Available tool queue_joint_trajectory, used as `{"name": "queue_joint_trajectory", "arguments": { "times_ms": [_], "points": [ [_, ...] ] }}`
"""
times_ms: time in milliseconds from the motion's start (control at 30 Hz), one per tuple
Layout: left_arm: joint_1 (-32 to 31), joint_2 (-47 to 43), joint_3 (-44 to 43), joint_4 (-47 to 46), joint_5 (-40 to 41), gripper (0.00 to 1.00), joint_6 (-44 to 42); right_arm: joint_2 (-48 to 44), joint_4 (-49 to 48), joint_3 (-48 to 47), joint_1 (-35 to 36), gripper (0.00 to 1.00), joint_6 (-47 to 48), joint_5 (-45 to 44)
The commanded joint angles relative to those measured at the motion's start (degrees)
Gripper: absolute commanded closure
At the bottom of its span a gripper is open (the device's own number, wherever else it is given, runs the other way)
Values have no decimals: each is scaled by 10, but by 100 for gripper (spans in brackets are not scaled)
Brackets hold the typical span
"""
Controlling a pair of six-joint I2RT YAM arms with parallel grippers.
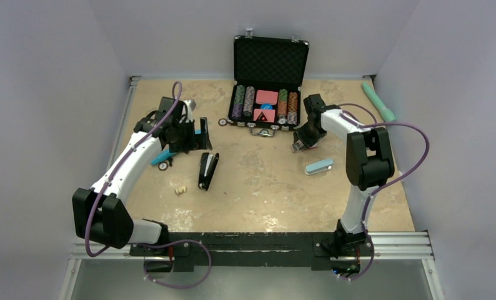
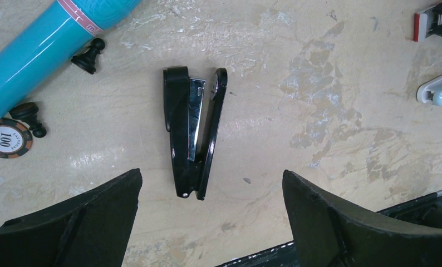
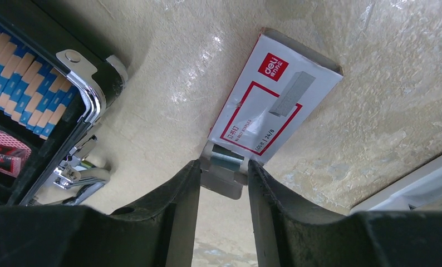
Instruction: Unload the staples from the stapler
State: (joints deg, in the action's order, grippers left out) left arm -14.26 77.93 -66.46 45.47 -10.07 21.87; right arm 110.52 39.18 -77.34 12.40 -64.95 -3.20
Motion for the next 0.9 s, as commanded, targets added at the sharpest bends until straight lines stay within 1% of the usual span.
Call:
{"name": "queue_joint_trajectory", "arguments": {
  "times_ms": [0, 100, 233, 367, 400, 500, 633, 667, 800, 867],
  "points": [
    [1, -8, -17, -13, -5, 0, -7, -33, -5, -11, -3, 60, -9, -19],
    [1, -10, -18, -12, -3, 0, -8, -45, -3, -28, -3, 60, 6, -25],
    [1, -10, -19, -10, -2, 0, -8, -52, 9, -58, -3, 61, 56, -26],
    [1, -10, -23, -8, 1, 0, -8, -74, 4, -43, -2, 62, 104, -16],
    [1, -11, -23, -7, 3, 0, -8, -84, 2, -38, -3, 62, 114, -20],
    [1, -14, -25, -9, 6, 0, -5, -100, 9, -39, -9, 60, 137, -69],
    [1, -16, -27, -5, 3, 0, 1, -87, 17, -62, -50, 58, 167, -93],
    [1, -16, -27, -4, 2, 0, 1, -77, 21, -72, -62, 53, 174, -96],
    [1, -19, -29, -3, -2, 0, 4, -26, 40, -113, -93, 26, 193, -98],
    [1, -20, -31, 0, -3, 0, 6, -9, 40, -122, -101, 18, 194, -104]
  ]
}}
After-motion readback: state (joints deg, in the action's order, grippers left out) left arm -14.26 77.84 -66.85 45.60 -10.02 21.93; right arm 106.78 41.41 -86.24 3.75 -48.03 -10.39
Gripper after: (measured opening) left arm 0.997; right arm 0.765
